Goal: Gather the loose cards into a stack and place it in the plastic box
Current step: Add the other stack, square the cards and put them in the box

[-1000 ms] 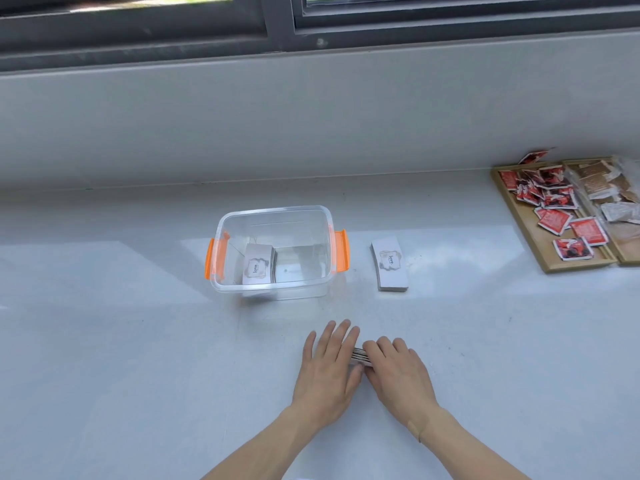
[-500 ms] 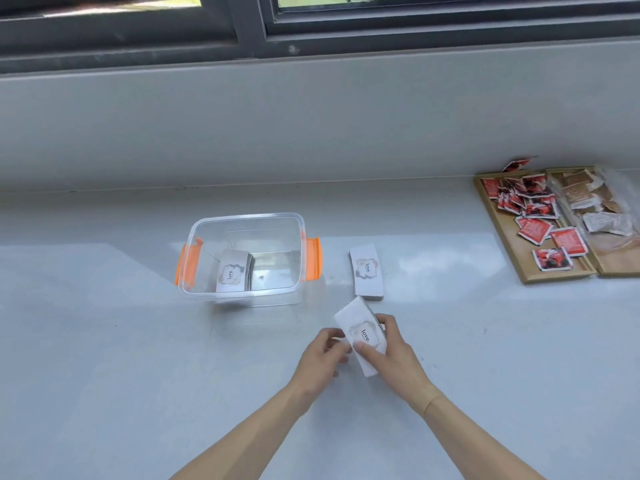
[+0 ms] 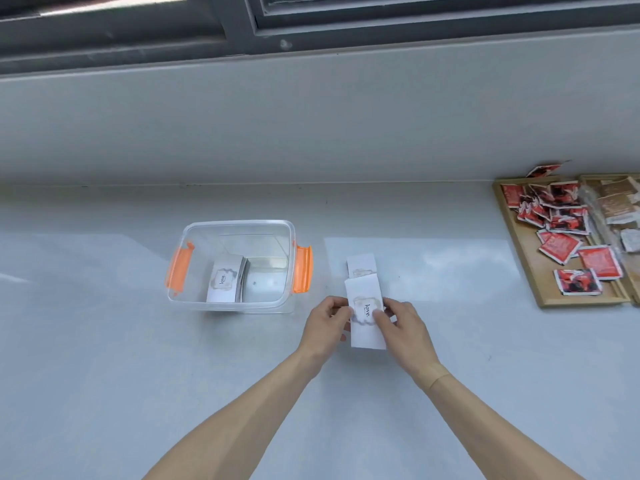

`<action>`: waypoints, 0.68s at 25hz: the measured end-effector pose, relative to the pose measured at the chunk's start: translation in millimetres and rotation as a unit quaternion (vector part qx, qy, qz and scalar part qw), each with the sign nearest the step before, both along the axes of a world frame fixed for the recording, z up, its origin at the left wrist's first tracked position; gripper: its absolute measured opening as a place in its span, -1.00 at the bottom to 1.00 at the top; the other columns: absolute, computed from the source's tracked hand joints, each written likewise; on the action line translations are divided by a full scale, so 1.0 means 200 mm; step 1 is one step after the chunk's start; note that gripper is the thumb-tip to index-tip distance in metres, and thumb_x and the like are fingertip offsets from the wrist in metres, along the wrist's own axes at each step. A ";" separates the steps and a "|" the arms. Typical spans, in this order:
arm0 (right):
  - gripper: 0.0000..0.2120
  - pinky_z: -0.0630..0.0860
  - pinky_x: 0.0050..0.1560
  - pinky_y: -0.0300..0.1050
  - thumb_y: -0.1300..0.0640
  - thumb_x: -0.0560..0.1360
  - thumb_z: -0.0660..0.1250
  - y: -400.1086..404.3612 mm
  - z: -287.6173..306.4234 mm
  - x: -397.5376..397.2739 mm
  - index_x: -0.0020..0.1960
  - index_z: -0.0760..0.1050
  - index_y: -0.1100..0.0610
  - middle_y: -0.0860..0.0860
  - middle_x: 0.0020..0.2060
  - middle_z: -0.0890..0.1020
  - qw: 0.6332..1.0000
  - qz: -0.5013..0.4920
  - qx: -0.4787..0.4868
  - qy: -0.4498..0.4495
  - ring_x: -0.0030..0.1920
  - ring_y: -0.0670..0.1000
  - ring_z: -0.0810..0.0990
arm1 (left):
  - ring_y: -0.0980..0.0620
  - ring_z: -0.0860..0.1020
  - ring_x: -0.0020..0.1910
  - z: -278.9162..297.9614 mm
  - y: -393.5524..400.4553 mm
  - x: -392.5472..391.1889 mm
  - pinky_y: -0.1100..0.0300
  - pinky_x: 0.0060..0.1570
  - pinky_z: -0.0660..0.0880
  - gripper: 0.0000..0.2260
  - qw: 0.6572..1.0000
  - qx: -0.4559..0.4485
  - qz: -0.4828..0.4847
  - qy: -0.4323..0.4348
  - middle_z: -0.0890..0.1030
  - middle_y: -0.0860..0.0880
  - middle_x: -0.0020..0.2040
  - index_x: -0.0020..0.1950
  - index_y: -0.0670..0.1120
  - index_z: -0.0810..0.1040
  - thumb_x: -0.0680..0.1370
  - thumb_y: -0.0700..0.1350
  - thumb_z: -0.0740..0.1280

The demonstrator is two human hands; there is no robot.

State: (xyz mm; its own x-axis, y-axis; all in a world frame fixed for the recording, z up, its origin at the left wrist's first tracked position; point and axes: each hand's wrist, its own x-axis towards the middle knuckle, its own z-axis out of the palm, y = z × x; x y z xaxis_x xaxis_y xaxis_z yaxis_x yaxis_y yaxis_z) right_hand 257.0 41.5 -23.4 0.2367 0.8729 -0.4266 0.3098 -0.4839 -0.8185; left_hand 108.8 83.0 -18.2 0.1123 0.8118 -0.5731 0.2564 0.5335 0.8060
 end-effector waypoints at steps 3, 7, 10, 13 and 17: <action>-0.73 0.45 -0.14 -0.12 0.04 0.55 0.25 0.12 -0.01 0.03 0.24 0.50 -0.02 0.00 -0.04 0.56 1.000 -0.017 0.004 -0.013 -0.10 -0.03 0.56 | 0.06 0.61 -0.26 -0.03 0.09 0.06 0.16 -0.24 0.51 -0.88 0.999 0.011 0.034 0.034 0.68 -0.04 -0.08 -0.01 -0.05 0.58 0.56 -0.16 0.25; -0.72 0.54 -0.07 0.01 0.00 0.51 0.32 0.25 -0.03 0.04 0.21 0.51 -0.01 -0.03 -0.05 0.61 0.997 -0.050 0.017 -0.049 -0.09 0.02 0.59 | 0.17 0.60 -0.14 -0.07 0.18 0.12 0.35 -0.22 0.44 -0.90 0.995 0.042 0.059 0.075 0.66 0.07 -0.10 0.01 0.01 0.58 0.54 -0.11 0.31; -0.72 0.55 -0.06 0.01 -0.04 0.50 0.32 0.33 -0.05 0.04 0.19 0.52 0.00 -0.04 -0.03 0.60 0.994 -0.044 0.020 -0.095 -0.09 0.03 0.60 | 0.30 0.54 -0.16 -0.09 0.25 0.16 0.44 -0.28 0.37 -0.93 0.991 0.064 0.055 0.102 0.60 0.14 -0.12 -0.02 0.07 0.55 0.53 -0.09 0.32; -0.73 0.52 -0.10 -0.02 -0.05 0.50 0.31 0.39 -0.08 0.03 0.17 0.53 0.00 -0.04 -0.02 0.59 0.992 -0.041 0.019 -0.119 -0.09 0.03 0.58 | 0.18 0.55 -0.14 -0.12 0.30 0.18 0.36 -0.24 0.38 -0.93 0.989 0.071 0.049 0.122 0.59 0.08 -0.09 -0.02 0.03 0.56 0.53 -0.10 0.32; -0.70 0.47 -0.13 -0.04 -0.06 0.49 0.33 0.39 -0.11 0.04 0.18 0.51 0.00 -0.02 0.01 0.57 0.991 -0.044 0.005 -0.123 -0.07 0.02 0.55 | 0.12 0.54 -0.15 -0.14 0.34 0.17 0.35 -0.27 0.37 -0.95 0.986 0.058 0.014 0.153 0.59 0.09 -0.13 -0.04 0.03 0.54 0.51 -0.08 0.33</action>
State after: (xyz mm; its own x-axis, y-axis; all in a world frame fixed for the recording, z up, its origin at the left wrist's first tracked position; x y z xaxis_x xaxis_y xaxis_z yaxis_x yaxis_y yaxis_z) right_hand 265.4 119.6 -45.8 0.4081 0.8483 -0.3375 0.4566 -0.5097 -0.7292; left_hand 143.4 150.7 -45.7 -0.0745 0.8745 -0.4792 0.4837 0.4519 0.7495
